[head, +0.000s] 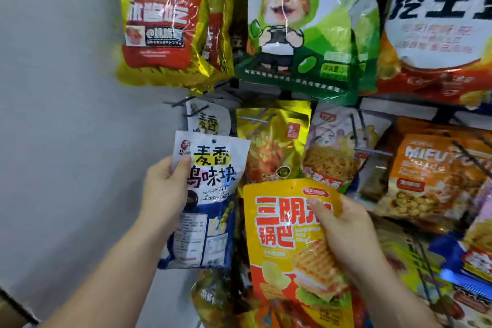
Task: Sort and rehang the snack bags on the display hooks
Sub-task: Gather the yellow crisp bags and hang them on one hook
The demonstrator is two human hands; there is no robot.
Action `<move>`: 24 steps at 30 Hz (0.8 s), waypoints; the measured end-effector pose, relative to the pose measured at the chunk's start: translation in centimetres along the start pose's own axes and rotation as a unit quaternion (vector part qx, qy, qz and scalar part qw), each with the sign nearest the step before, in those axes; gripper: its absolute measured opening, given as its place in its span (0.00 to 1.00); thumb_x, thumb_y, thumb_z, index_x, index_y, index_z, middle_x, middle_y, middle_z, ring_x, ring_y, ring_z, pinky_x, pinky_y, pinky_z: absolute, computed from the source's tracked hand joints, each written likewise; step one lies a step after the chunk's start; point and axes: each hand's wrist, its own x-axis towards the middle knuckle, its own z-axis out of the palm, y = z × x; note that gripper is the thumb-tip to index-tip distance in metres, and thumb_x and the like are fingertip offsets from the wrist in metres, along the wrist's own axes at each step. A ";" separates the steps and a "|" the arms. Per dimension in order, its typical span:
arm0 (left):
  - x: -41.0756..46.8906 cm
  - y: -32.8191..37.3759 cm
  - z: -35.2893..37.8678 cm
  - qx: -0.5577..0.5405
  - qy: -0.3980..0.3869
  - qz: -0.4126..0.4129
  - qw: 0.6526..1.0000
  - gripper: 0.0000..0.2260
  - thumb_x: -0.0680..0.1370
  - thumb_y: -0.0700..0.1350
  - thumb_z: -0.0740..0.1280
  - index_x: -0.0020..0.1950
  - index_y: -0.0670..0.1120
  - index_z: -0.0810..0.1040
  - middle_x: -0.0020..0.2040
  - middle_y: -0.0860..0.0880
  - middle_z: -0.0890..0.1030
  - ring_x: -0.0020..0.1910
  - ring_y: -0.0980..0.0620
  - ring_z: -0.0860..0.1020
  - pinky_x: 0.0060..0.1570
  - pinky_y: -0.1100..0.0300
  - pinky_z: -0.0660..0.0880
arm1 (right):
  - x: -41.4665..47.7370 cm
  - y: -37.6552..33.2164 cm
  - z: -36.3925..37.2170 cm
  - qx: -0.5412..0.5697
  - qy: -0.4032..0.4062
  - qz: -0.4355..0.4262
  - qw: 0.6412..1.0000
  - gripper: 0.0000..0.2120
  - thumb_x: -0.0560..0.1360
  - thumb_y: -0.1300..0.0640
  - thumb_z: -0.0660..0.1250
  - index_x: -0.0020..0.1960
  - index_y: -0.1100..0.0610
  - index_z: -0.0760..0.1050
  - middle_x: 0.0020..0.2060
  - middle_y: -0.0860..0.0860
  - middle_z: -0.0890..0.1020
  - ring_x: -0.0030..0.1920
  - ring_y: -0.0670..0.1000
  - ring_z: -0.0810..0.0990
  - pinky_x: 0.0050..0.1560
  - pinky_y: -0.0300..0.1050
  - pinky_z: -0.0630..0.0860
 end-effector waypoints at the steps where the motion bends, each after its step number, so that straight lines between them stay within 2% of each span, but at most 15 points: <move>1: 1.0 -0.1 -0.3 -0.006 0.003 -0.001 1.000 0.18 0.84 0.47 0.65 0.34 0.46 0.74 0.31 0.50 0.84 0.29 0.52 0.81 0.29 0.62 0.74 | 0.1 -0.1 0.6 0.002 0.010 0.002 1.000 0.09 0.79 0.51 0.71 0.42 0.53 0.84 0.36 0.45 0.88 0.38 0.48 0.87 0.51 0.58 0.84; 3: 2.8 -0.3 -1.4 -0.021 0.001 0.001 1.000 0.19 0.83 0.52 0.65 0.37 0.43 0.75 0.35 0.43 0.85 0.33 0.46 0.82 0.33 0.55 0.76 | 0.2 -0.3 1.7 0.014 0.019 0.009 1.000 0.08 0.78 0.50 0.71 0.44 0.52 0.85 0.38 0.48 0.88 0.40 0.52 0.88 0.51 0.61 0.84; 5: 4.6 -0.6 -2.5 -0.041 0.001 0.007 0.999 0.23 0.83 0.55 0.65 0.42 0.35 0.71 0.36 0.36 0.81 0.34 0.44 0.78 0.35 0.49 0.73 | 0.2 -0.5 3.1 0.022 0.020 0.006 1.000 0.05 0.78 0.49 0.71 0.46 0.47 0.85 0.39 0.49 0.89 0.42 0.54 0.88 0.52 0.63 0.83; 7: 6.2 -0.7 -3.1 -0.030 0.012 0.017 0.999 0.25 0.82 0.58 0.65 0.43 0.34 0.69 0.35 0.41 0.75 0.34 0.46 0.72 0.36 0.50 0.69 | 0.3 -0.9 4.3 0.025 0.028 0.000 0.999 0.05 0.78 0.50 0.71 0.45 0.47 0.85 0.39 0.50 0.89 0.41 0.54 0.88 0.51 0.64 0.83; 10: 8.1 -0.8 -3.2 -0.015 0.027 0.011 0.999 0.21 0.79 0.62 0.65 0.40 0.45 0.79 0.33 0.47 0.80 0.32 0.47 0.77 0.35 0.49 0.74 | 0.4 -1.6 5.9 0.034 0.026 0.016 0.999 0.09 0.79 0.54 0.70 0.42 0.50 0.86 0.38 0.51 0.89 0.40 0.54 0.88 0.50 0.63 0.83; 12: 8.6 -0.8 -2.9 -0.033 0.026 0.010 0.999 0.19 0.81 0.58 0.65 0.36 0.47 0.76 0.29 0.50 0.74 0.28 0.50 0.71 0.30 0.56 0.69 | 0.3 -1.9 6.7 0.035 0.017 0.023 0.999 0.09 0.80 0.54 0.70 0.43 0.50 0.85 0.38 0.52 0.89 0.40 0.55 0.89 0.50 0.63 0.83; 14: 8.9 -1.0 -2.7 -0.038 0.019 0.014 0.999 0.20 0.83 0.55 0.65 0.36 0.43 0.73 0.30 0.48 0.69 0.29 0.52 0.66 0.31 0.59 0.63 | 0.2 -2.2 7.2 0.035 0.018 0.021 0.999 0.08 0.80 0.54 0.70 0.44 0.53 0.85 0.39 0.52 0.89 0.40 0.55 0.89 0.50 0.63 0.83; 16: 9.4 -1.3 -2.9 -0.043 0.007 0.016 0.999 0.22 0.81 0.56 0.66 0.38 0.38 0.71 0.31 0.45 0.69 0.30 0.50 0.67 0.32 0.58 0.63 | 0.3 -2.4 7.4 0.032 0.020 0.024 0.999 0.07 0.80 0.55 0.70 0.45 0.55 0.84 0.38 0.51 0.89 0.39 0.54 0.89 0.50 0.61 0.84; 19: 10.4 -1.7 -3.2 -0.063 -0.007 0.002 0.998 0.25 0.78 0.57 0.68 0.43 0.33 0.73 0.34 0.41 0.75 0.33 0.45 0.73 0.34 0.51 0.68 | 0.3 -2.6 7.8 0.042 0.023 0.029 0.998 0.07 0.80 0.55 0.70 0.46 0.55 0.84 0.38 0.52 0.89 0.39 0.53 0.89 0.49 0.60 0.84; 24: 10.8 -1.8 -2.9 -0.053 0.000 0.011 0.999 0.24 0.79 0.53 0.68 0.40 0.33 0.66 0.33 0.43 0.69 0.31 0.46 0.66 0.31 0.52 0.61 | 0.6 -2.6 7.9 0.052 0.027 0.033 0.998 0.07 0.80 0.55 0.69 0.47 0.55 0.84 0.39 0.52 0.89 0.40 0.54 0.89 0.50 0.61 0.84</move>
